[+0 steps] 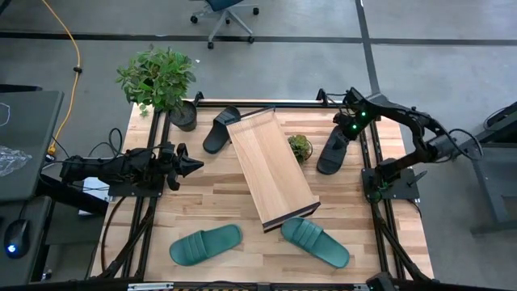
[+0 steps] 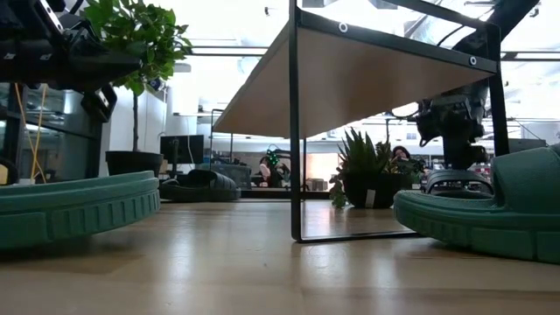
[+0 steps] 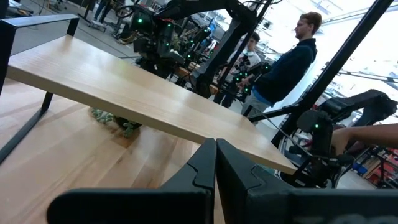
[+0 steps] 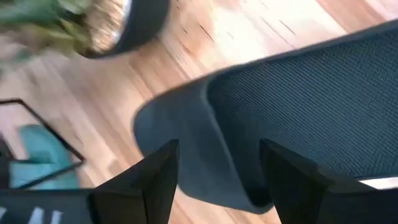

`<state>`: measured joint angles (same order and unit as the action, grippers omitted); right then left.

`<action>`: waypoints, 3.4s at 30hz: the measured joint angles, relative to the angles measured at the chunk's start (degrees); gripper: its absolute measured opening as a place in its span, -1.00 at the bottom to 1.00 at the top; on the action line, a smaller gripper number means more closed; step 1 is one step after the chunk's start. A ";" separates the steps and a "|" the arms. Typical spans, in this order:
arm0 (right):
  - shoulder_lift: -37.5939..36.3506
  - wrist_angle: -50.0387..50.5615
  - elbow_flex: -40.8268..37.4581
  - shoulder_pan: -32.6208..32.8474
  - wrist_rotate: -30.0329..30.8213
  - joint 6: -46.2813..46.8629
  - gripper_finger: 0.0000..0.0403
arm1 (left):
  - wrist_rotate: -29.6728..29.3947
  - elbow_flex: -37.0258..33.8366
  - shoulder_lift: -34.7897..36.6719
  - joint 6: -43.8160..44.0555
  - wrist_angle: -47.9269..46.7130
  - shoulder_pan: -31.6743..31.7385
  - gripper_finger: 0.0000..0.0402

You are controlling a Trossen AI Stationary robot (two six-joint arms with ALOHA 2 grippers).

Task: Pick and place slides into the shelf
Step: Put the right black slipper on the shelf

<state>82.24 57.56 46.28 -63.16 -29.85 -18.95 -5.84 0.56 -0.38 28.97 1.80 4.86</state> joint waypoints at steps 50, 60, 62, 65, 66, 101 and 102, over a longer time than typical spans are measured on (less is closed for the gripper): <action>-2.53 5.84 4.75 4.68 3.60 0.92 -1.00 | 0.32 0.00 -0.02 -0.63 -0.11 0.00 -1.00; -11.73 9.83 11.84 4.68 6.77 5.47 -1.00 | 0.30 0.00 -0.02 -0.63 -0.11 -0.01 -1.00; -13.22 11.07 13.26 4.68 7.32 6.27 -1.00 | 0.30 0.00 -0.02 -0.64 -0.09 -0.01 -1.00; -15.21 12.44 14.93 4.68 7.33 7.77 -1.00 | 0.30 0.00 -0.02 -1.28 -0.11 0.00 -1.00; -15.90 12.62 15.43 4.68 7.29 8.54 -1.00 | 0.30 0.00 -0.02 -1.35 -0.10 0.00 -1.00; -24.91 -8.03 30.99 18.96 -9.51 50.11 -1.00 | 0.24 0.00 -0.02 -4.59 -0.10 -0.01 -1.00; -24.90 -9.45 30.37 21.33 -8.73 51.83 -1.00 | 0.24 0.00 -0.02 -4.64 -0.11 0.00 -1.00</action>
<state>57.34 48.11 76.65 -41.82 -38.58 32.88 -5.61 0.56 -0.40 24.33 1.69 4.86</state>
